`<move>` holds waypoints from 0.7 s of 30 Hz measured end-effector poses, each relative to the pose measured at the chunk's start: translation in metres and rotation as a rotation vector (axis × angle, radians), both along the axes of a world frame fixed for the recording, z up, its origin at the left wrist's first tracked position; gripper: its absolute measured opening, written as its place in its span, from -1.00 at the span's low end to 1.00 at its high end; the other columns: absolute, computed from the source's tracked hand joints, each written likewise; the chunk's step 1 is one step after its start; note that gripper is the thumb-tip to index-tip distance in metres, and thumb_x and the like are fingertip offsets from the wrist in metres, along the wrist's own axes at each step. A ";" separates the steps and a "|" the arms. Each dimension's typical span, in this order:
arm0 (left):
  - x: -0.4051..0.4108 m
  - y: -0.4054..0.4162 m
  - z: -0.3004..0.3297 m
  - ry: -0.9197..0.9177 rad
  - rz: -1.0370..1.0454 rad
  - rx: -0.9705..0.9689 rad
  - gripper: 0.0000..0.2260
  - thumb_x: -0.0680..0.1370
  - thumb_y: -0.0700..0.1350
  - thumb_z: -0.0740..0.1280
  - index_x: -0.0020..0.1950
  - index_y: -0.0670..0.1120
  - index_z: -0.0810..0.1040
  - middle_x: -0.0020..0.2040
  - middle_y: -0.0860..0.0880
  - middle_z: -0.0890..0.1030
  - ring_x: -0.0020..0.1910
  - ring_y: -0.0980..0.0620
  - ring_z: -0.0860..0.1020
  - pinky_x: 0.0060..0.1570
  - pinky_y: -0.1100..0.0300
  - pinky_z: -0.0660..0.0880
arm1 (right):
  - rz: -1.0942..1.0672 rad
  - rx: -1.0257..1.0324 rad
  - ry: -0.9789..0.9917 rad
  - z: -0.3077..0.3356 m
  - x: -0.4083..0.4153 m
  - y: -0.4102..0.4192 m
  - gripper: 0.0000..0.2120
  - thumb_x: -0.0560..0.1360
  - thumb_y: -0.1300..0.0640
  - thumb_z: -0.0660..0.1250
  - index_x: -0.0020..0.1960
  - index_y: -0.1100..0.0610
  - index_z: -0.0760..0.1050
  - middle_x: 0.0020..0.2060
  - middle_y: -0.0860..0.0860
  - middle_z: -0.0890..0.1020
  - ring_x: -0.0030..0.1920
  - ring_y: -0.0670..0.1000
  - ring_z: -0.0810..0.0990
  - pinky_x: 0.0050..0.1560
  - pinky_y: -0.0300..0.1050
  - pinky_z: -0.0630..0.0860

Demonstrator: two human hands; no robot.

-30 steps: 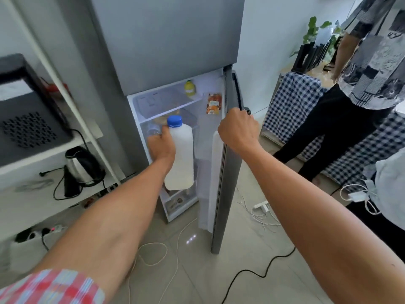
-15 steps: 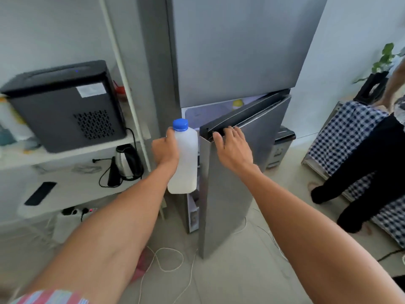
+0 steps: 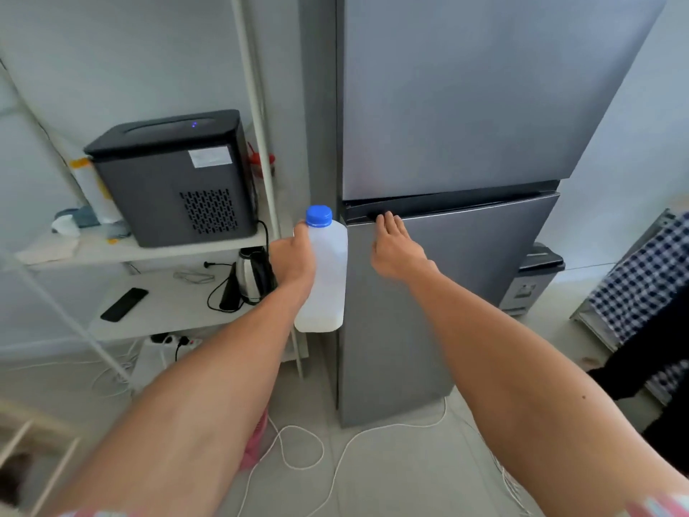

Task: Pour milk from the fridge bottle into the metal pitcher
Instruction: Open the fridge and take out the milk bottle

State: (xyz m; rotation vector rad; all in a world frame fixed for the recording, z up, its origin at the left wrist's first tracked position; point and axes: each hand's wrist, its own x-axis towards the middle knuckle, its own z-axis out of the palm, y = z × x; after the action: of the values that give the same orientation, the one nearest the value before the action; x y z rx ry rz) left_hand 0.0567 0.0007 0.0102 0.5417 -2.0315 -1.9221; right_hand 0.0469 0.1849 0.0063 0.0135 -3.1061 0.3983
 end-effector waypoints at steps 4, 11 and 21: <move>-0.008 0.003 0.000 0.011 0.011 0.011 -0.62 0.50 0.06 0.31 -0.36 -0.10 0.23 -0.41 -0.04 0.28 -0.44 -0.02 0.22 -0.41 0.15 0.16 | -0.008 0.039 -0.022 0.001 -0.009 -0.003 -0.32 0.66 0.23 0.04 0.68 0.19 -0.22 0.67 0.03 -0.21 0.65 0.04 -0.25 0.52 0.24 0.25; -0.018 0.006 0.001 0.013 0.005 0.022 -0.63 0.49 0.02 0.31 -0.35 -0.08 0.19 -0.35 -0.09 0.24 -0.44 0.00 0.17 -0.46 0.20 0.12 | -0.020 0.039 -0.044 -0.002 -0.018 -0.006 -0.27 0.62 0.30 0.02 0.67 0.18 -0.28 0.66 0.01 -0.25 0.64 0.03 -0.29 0.42 0.21 0.32; -0.018 0.013 0.007 0.001 -0.009 0.028 -0.57 0.47 0.09 0.32 -0.41 -0.06 0.18 -0.46 0.01 0.29 -0.45 -0.04 0.23 -0.38 0.13 0.20 | 0.039 -0.132 0.281 -0.027 0.001 -0.005 -0.48 0.62 0.27 0.11 0.57 0.16 0.20 0.56 0.08 0.25 0.33 0.23 0.45 0.07 0.11 0.50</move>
State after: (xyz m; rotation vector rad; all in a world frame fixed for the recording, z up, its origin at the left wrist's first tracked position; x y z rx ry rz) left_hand 0.0386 0.0134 0.0173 0.5388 -2.0123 -1.9587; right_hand 0.0474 0.1802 -0.0209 0.1187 -2.8011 0.5498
